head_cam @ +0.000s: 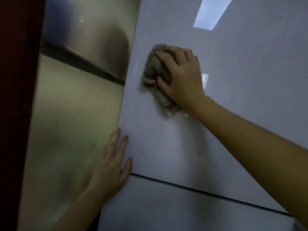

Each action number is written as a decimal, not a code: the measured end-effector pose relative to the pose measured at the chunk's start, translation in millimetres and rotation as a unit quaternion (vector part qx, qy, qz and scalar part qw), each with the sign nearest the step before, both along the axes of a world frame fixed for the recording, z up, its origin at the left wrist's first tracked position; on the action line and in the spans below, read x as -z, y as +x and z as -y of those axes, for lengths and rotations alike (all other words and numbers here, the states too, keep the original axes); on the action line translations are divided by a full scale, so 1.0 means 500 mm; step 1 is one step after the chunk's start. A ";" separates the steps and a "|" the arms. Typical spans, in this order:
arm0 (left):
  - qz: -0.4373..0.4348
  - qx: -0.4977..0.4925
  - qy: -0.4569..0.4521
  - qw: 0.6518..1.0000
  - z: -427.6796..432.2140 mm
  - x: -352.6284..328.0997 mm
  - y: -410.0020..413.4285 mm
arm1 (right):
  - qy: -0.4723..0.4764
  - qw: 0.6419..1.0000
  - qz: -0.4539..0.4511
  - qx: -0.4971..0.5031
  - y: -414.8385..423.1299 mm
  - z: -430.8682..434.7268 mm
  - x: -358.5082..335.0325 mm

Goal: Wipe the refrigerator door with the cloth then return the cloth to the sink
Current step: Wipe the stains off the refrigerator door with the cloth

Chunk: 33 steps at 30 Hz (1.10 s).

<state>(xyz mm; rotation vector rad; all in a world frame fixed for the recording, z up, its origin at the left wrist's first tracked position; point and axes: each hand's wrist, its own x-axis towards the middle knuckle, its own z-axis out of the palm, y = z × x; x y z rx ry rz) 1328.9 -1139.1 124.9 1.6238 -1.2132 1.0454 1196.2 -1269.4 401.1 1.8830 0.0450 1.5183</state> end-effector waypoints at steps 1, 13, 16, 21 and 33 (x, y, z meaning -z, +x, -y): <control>-0.003 0.002 -0.004 1.000 -0.002 0.004 -0.001 | 0.001 1.000 -0.012 0.001 0.010 -0.006 0.026; 0.013 -0.036 -0.012 0.999 -0.020 0.022 0.005 | -0.118 0.961 -0.250 -0.026 -0.061 0.047 0.373; 0.050 -0.033 -0.014 0.998 -0.004 -0.006 -0.008 | -0.070 0.989 -0.127 -0.001 -0.102 0.072 0.224; 0.090 -0.060 -0.026 0.994 0.044 -0.062 -0.038 | 0.002 0.999 -0.014 0.033 -0.166 0.088 0.108; 0.104 -0.084 -0.052 0.990 0.103 -0.067 -0.057 | -0.132 0.959 -0.249 0.033 -0.290 0.174 0.342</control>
